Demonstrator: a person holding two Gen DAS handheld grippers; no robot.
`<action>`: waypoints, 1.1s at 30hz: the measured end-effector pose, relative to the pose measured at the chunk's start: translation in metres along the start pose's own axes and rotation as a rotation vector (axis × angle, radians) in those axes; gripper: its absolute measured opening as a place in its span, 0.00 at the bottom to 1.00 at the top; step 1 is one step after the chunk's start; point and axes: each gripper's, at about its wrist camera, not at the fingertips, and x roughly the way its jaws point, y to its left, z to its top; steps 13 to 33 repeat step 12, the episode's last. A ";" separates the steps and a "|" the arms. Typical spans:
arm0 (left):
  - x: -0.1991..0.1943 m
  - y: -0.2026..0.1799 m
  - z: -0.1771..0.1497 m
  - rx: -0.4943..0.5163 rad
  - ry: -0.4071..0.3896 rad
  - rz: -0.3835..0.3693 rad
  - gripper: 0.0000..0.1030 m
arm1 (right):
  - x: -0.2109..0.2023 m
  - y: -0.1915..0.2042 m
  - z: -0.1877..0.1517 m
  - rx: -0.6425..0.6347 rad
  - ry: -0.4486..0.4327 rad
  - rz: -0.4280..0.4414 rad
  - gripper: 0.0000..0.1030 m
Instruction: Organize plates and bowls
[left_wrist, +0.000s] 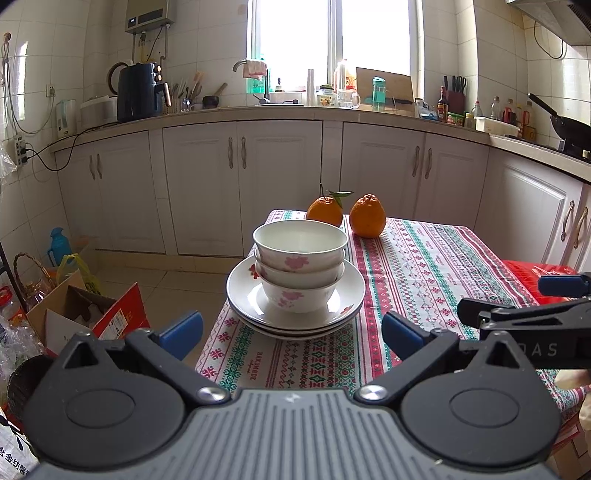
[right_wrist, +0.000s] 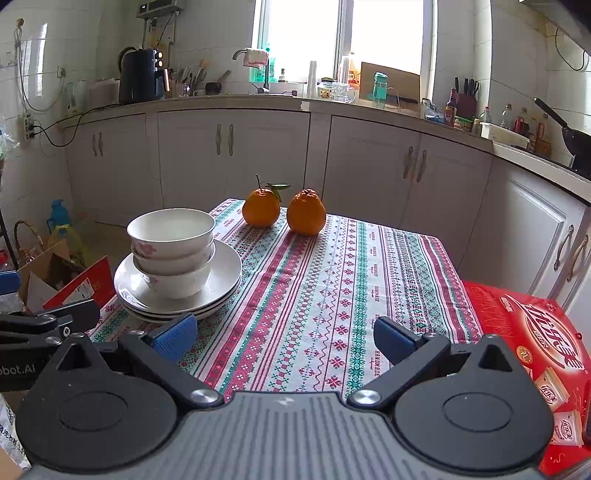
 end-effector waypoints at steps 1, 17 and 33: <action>0.000 0.000 0.000 0.000 0.001 0.000 0.99 | 0.000 0.000 0.000 0.000 0.000 0.000 1.00; 0.000 -0.001 0.000 -0.001 0.007 0.000 0.99 | 0.000 -0.001 0.000 0.003 0.002 -0.002 1.00; 0.000 -0.001 0.000 -0.001 0.007 0.000 0.99 | 0.000 -0.001 0.000 0.003 0.002 -0.002 1.00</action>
